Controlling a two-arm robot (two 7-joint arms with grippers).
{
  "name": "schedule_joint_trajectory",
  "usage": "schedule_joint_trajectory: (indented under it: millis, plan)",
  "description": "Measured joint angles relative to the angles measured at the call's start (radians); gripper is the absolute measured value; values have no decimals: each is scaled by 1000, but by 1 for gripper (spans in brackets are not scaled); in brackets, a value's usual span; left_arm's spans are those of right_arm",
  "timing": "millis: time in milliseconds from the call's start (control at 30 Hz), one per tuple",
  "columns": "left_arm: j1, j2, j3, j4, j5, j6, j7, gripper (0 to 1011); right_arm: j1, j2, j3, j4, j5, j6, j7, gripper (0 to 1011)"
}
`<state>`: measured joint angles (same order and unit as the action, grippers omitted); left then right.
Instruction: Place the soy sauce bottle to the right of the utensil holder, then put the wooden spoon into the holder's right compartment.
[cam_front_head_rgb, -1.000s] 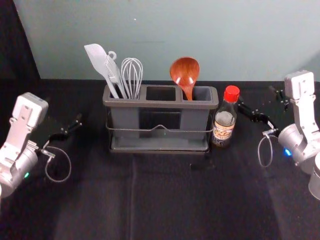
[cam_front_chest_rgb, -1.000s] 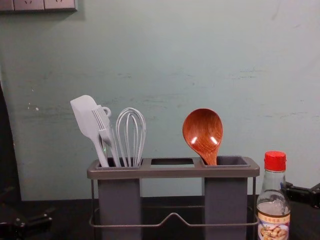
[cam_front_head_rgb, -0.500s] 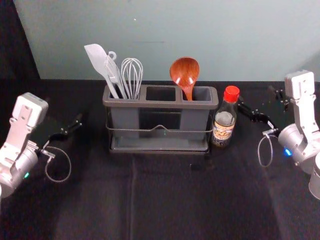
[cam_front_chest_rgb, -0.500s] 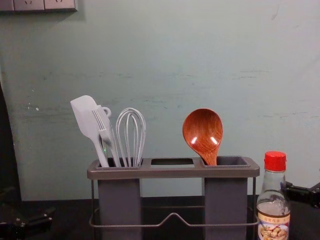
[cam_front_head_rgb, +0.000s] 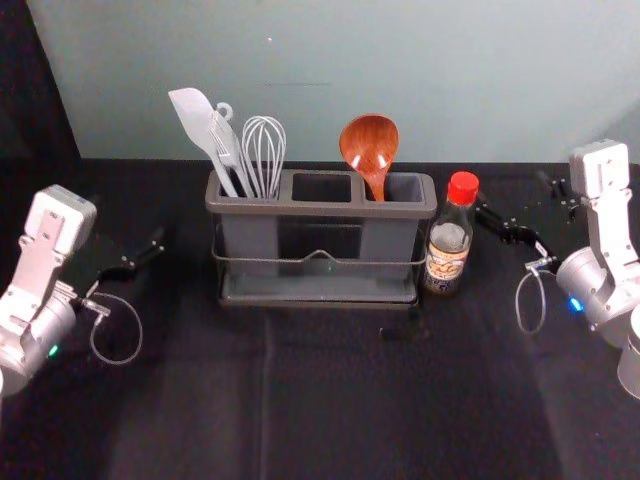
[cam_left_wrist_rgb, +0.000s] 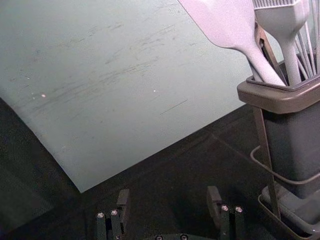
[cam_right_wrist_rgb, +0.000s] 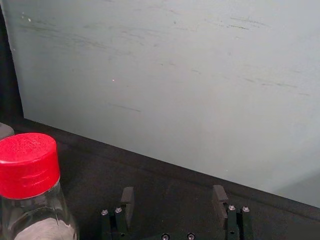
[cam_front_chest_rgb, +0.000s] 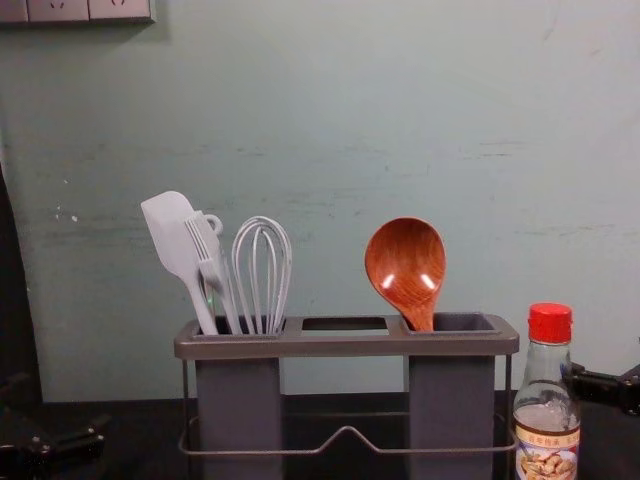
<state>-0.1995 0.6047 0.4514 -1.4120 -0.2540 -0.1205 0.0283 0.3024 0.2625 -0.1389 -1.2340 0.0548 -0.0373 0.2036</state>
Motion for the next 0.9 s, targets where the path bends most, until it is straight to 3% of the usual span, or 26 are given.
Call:
schedule_joint_trajectory:
  millis: [900]
  plan:
    - [0, 0, 0, 0, 0, 0, 0, 1000, 0, 0, 0, 0, 0, 0, 0, 1002]
